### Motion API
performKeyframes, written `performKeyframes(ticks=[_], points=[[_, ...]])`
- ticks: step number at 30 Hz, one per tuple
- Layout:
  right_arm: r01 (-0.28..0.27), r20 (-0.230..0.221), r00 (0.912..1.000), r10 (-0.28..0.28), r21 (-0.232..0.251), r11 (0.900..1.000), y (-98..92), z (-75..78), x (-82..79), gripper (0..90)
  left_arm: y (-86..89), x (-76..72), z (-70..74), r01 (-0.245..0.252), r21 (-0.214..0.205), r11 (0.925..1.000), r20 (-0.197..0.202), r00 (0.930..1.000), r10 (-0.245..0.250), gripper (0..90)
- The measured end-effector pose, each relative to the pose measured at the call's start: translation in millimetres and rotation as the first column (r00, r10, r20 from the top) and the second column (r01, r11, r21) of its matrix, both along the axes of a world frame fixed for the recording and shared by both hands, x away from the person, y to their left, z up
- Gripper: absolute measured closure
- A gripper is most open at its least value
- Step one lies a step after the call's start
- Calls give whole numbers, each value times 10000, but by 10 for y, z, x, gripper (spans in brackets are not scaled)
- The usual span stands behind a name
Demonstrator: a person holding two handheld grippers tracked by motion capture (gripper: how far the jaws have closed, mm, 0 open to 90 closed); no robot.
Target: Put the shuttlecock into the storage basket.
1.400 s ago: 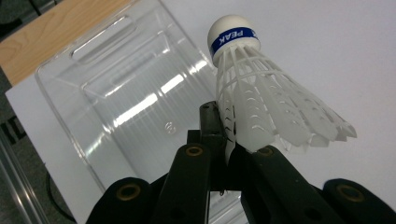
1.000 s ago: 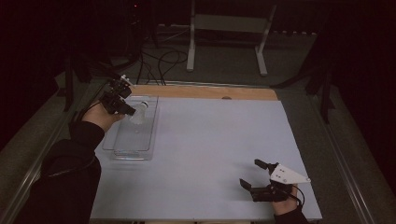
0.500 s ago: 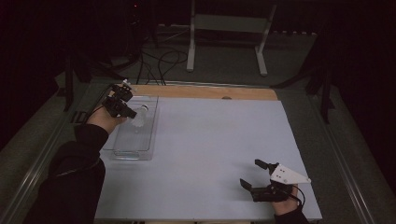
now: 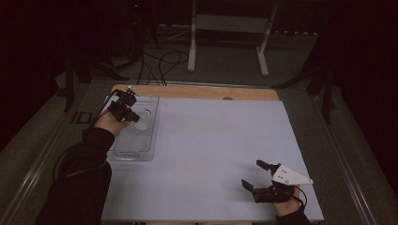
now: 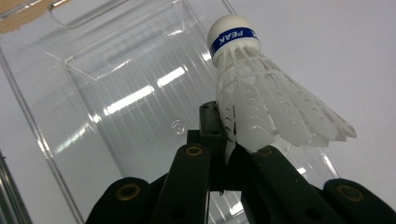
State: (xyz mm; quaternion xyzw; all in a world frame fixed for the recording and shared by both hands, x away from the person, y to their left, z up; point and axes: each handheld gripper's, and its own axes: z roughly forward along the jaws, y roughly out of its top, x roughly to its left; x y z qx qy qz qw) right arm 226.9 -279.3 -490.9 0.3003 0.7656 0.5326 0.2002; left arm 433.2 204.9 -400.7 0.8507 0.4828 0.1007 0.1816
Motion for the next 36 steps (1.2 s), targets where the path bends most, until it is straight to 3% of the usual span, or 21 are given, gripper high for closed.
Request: performKeyframes(ticks=[16, 32, 35, 36], points=[[-17, -21, 10000, 17, -12, 10000, -1, 0, -1, 94, -56, 34, -241, 139, -34, 9999, -288, 9995, -140, 900], [7, -13, 10000, -7, -55, 10000, -4, 1, -1, 94, -67, 46, -348, 32, -58, 10000, -625, 9980, -35, 897], [19, -34, 10000, -20, -67, 10000, -2, 1, -1, 95, -79, 40, -358, 99, -7, 10000, -733, 9973, -99, 881], [14, -25, 10000, -14, -75, 10000, -2, 0, 0, 94, -80, 39, -351, 73, 1, 10000, -726, 9973, -72, 829]])
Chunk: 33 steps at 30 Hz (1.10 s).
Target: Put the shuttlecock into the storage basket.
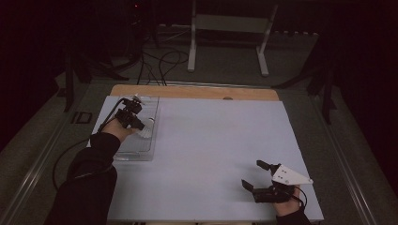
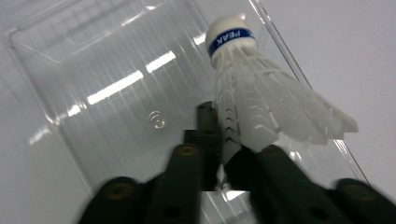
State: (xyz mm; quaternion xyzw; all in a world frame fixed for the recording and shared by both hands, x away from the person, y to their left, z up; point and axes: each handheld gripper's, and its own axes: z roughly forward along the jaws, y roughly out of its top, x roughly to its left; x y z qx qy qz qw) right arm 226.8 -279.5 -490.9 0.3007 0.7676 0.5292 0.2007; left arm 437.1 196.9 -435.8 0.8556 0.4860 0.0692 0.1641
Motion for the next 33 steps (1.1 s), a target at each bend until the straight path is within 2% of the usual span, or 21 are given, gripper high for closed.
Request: performKeyframes(ticks=[1, 2, 3, 4, 5, 6, 8, 10, 14, 18, 25, 30, 33], points=[[4, -5, 10000, -4, -1, 10000, 1, 1, -1, 94, -4, 2, 2, -44, -19, 10000, -97, 9999, 44, 737], [9, 0, 10000, -9, -3, 10000, 1, 0, -1, 95, -12, -2, 9, -129, 160, 9998, -9, 9999, 129, 610], [10, -14, 10000, -10, -4, 10000, 1, 0, 0, 94, -14, -3, 19, -254, 264, 9993, 56, 9997, 252, 543], [4, -12, 10000, -4, -12, 10000, 1, -1, 1, 95, -11, -1, 32, -447, 195, 9988, 80, 9990, 446, 444], [10, 0, 10000, -10, -37, 10000, 3, -1, 0, 95, -7, 3, 42, -493, 160, 9987, -3, 9988, 493, 339], [18, -8, 10000, -18, -32, 10000, 4, 0, -2, 95, -10, 3, 49, -508, 241, 9984, -16, 9987, 508, 277], [15, -4, 10000, -15, -29, 10000, 5, 1, -2, 95, 6, 1, 78, -588, -132, 9982, -47, 9983, 587, 131], [19, -7, 10000, -19, -40, 10000, 4, 0, -3, 95, 13, -1, 107, -624, -428, 9971, -40, 9981, 623, 31], [26, 11, 10000, -26, -45, 10000, 3, 2, -2, 95, 10, -6, 156, -647, -533, 9965, 43, 9979, 650, 0], [19, 6, 10000, -19, -59, 10000, 3, 2, -3, 95, -6, -11, 158, -598, -408, 9974, 54, 9982, 601, 0], [24, 7, 10000, -24, -44, 10000, 4, 4, -4, 95, -49, -43, 188, -140, -468, 9988, 253, 9996, 152, 0], [21, 15, 10000, -21, -49, 10000, 3, 4, -3, 95, -82, -71, 217, 257, -262, 9993, 465, 9986, -244, 0], [11, 27, 10000, -11, -54, 10000, 3, 3, -2, 95, -101, -83, 237, 343, -340, 9988, 544, 9980, -324, 0]])
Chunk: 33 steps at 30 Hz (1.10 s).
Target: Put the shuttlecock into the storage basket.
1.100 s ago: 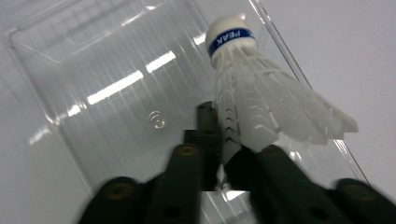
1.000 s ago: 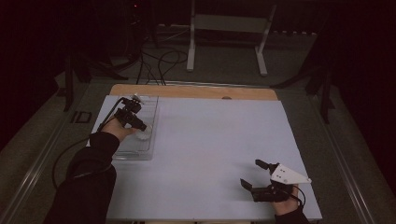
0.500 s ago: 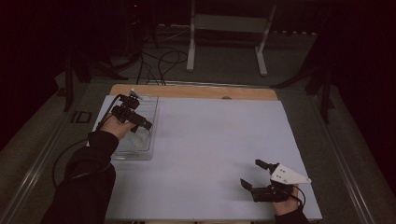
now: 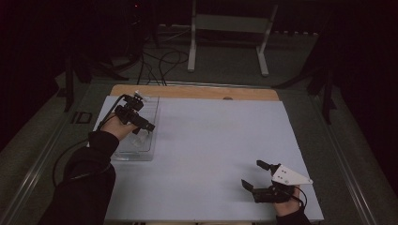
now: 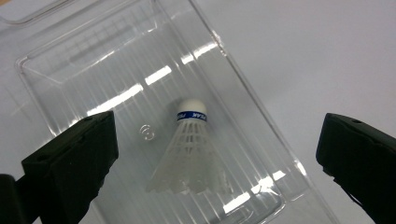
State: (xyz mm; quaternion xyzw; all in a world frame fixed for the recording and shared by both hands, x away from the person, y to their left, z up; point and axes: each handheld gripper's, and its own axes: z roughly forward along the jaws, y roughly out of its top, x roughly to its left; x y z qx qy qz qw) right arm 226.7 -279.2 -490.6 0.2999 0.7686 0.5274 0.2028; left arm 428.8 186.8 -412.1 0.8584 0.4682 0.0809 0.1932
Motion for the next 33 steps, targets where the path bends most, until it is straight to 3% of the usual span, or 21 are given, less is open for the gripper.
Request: performKeyframes(ticks=[9, 19, 26, 33], points=[[15, -17, 10000, -15, 8, 10000, 1, 3, -3, 95, -127, -54, 79, 412, -293, 9987, 204, 9990, -406, 0], [27, -23, 10000, -27, 23, 10000, 0, 3, -5, 95, -265, -95, 125, 899, -348, 9953, 463, 9950, -883, 0], [21, -23, 10000, -21, 24, 10000, 1, 2, -4, 95, -352, -145, 149, 1301, -537, 9900, 721, 9894, -1261, 0], [-3, -34, 10000, 3, 11, 10000, 4, -2, -3, 95, -490, -209, 169, 2092, -556, 9763, 749, 9759, -2049, 0]])
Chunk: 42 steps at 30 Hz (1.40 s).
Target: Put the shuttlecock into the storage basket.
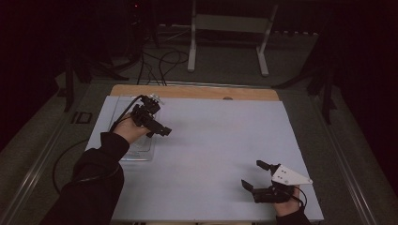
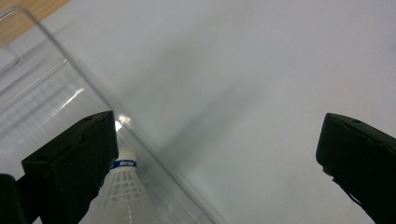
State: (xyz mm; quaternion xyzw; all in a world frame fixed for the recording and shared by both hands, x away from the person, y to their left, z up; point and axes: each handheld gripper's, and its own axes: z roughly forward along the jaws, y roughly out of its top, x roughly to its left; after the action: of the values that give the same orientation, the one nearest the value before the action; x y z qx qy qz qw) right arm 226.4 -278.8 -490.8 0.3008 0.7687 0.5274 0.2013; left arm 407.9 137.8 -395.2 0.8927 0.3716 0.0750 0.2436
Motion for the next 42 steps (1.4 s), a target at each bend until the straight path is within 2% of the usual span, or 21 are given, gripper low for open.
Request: performKeyframes(ticks=[6, 10, 15, 22, 23, 26, 29, 32, 34, 35, 36, 38, 42], points=[[14, 0, 10000, -14, -2, 10000, -3, 1, 0, 95, -111, -42, 13, 364, 109, 9993, 122, 9993, -365, 0], [30, 2, 10000, -30, 9, 10000, -6, 3, -4, 95, -181, -79, 18, 654, 29, 9979, 235, 9976, -654, 0], [29, 1, 10000, -29, 12, 10000, -6, 5, -6, 95, -248, -127, 16, 1047, -310, 9940, 145, 9944, -1043, 0], [27, 24, 10000, -27, -16, 10000, -3, 6, -6, 95, -380, -229, -24, 1810, -718, 9809, 444, 9830, -1782, 0], [30, 19, 10000, -30, -11, 10000, -4, 6, -7, 95, -380, -229, -24, 1810, -718, 9809, 444, 9830, -1782, 0], [23, 22, 10000, -23, -23, 10000, -4, 5, -7, 95, -457, -286, -53, 2101, -689, 9753, 315, 9775, -2083, 0], [24, 17, 10000, -24, -29, 10000, -4, 4, -7, 95, -490, -315, -73, 2139, -761, 9739, 353, 9767, -2118, 0], [17, 14, 10000, -17, -17, 10000, -5, 6, -8, 95, -557, -383, -122, 2411, -722, 9678, 375, 9703, -2389, 0], [9, 12, 10000, -9, -13, 10000, -4, 6, -8, 95, -569, -394, -131, 2425, -719, 9675, 379, 9700, -2403, 0], [12, 8, 10000, -12, -23, 10000, -2, 6, -9, 95, -592, -419, -158, 2536, -809, 9639, 263, 9673, -2523, 0], [12, 8, 10000, -12, -23, 10000, -2, 6, -9, 95, -592, -419, -158, 2536, -809, 9639, 263, 9673, -2523, 0], [6, 23, 10000, -6, -5, 10000, -3, 9, -10, 95, -613, -451, -195, 2622, -936, 9605, -45, 9646, -2638, 0], [23, 39, 10000, -23, 25, 10000, -6, 10, -11, 95, -622, -497, -216, 2731, -969, 9571, 57, 9618, -2738, 0]])
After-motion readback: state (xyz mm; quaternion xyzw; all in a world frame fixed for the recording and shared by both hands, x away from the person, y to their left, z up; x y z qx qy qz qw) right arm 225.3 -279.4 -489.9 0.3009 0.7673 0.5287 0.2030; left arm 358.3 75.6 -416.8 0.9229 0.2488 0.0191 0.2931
